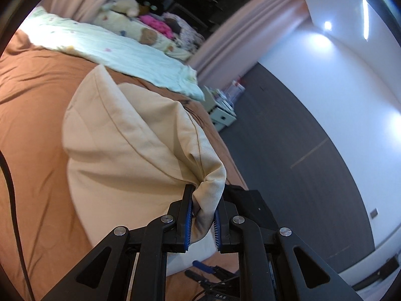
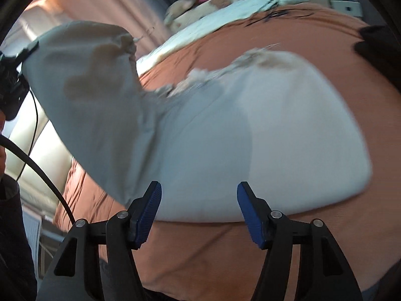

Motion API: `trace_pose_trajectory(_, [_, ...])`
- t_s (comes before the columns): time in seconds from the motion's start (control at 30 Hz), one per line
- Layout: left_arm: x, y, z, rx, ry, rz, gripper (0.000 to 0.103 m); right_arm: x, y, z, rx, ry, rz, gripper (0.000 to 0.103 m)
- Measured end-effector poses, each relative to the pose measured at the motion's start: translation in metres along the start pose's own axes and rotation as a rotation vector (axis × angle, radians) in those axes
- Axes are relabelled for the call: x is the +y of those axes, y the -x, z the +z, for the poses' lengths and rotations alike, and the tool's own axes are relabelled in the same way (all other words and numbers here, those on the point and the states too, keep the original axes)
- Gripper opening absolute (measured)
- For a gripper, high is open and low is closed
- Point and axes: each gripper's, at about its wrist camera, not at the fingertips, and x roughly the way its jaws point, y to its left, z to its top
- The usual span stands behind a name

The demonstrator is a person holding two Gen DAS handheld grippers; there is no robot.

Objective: Fold large clothes

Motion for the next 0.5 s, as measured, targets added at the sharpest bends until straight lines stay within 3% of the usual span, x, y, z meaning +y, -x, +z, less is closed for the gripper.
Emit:
trace_pose_trajectory(0.27, [-0.036,-0.093,-0.007,0.125,-0.045,-0.061,0.014,-0.056,0.051,-0.019,-0.066,-0.124,-0.066,0.061])
trace_pose_trajectory(0.5, [-0.048,-0.195,-0.038,0.295,-0.044,-0.092,0.014,-0.091,0.085,-0.048,-0.068,-0.206,-0.143,0.061])
